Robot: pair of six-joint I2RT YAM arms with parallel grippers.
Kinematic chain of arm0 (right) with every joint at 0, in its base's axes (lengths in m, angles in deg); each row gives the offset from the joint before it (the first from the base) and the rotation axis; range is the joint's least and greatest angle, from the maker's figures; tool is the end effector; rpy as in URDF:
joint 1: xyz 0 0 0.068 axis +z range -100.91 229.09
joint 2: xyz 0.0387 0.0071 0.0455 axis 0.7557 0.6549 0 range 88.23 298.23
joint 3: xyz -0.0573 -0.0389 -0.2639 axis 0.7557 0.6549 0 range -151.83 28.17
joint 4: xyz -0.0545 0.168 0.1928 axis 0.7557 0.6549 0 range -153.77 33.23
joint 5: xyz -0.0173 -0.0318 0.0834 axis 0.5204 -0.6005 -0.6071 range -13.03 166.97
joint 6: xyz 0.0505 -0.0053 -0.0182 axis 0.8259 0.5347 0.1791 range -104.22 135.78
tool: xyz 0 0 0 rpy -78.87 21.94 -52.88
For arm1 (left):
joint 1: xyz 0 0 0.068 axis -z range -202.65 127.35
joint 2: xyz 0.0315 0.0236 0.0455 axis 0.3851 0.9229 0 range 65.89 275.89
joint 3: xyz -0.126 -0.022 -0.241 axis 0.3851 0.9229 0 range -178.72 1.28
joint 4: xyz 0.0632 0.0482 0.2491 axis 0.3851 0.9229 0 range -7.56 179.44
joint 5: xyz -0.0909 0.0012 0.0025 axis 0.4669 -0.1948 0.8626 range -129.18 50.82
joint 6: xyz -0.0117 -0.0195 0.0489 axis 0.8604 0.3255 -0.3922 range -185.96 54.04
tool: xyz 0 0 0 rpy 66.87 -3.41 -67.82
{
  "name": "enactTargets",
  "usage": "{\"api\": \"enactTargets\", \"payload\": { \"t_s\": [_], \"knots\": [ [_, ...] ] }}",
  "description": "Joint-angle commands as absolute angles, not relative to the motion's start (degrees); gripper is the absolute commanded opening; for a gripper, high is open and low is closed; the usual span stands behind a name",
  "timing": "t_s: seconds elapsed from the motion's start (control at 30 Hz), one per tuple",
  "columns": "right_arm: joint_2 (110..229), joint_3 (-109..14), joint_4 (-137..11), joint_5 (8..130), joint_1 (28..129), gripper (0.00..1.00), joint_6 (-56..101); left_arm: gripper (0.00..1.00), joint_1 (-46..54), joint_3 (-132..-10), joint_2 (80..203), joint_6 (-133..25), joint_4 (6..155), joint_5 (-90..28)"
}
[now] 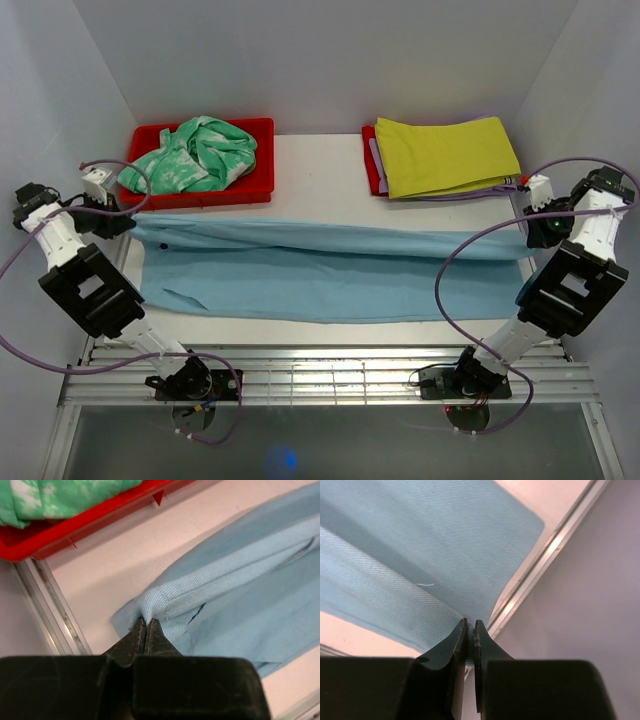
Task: Fold and stack the trousers
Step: Fold the trousers
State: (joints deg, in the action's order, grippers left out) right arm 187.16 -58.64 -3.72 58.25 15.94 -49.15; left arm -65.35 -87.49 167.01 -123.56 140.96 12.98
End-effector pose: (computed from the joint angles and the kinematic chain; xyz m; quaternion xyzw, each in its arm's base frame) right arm 0.2960 -0.1796 0.2790 -0.2912 0.9306 -0.0101 0.2215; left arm 0.2795 0.2197 0.2882 0.1873 0.8688 -0.1632 0.4284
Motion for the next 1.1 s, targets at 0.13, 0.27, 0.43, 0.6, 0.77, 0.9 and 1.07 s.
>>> {"api": "enactTargets", "payload": {
  "t_s": [0.13,0.27,0.43,0.6,0.77,0.9,1.07],
  "knots": [
    [181.74,-41.47,-6.98,63.35,8.31,0.08,-62.79,0.0,-76.08,-80.92,166.43,-147.41,151.96,11.63],
    [181.92,-33.63,-12.87,66.33,7.34,0.08,-63.59,0.0,-78.98,-69.95,166.35,-154.02,147.69,5.83],
    [186.48,-34.49,-15.09,65.64,8.48,0.08,-58.59,0.0,-78.99,-59.91,163.19,-155.52,139.49,3.18],
    [188.16,-37.57,-12.89,64.32,8.57,0.08,-57.52,0.0,-78.9,-56.29,162.74,-154.47,135.44,2.57],
    [187.46,-43.8,-8.49,61.25,8.92,0.08,-56.91,0.0,-78.9,-63.75,162.65,-152.97,141.56,6.87],
    [186.14,-48.73,-4.62,59.66,8.83,0.08,-57.17,0.0,-79.16,-71.48,162.3,-154.72,150.53,11.0],
    [182.72,-51.46,-2.34,58.69,7.78,0.08,-60.33,0.0,-81.44,-75.01,160.99,-162.88,162.57,11.45]
  ]
}}
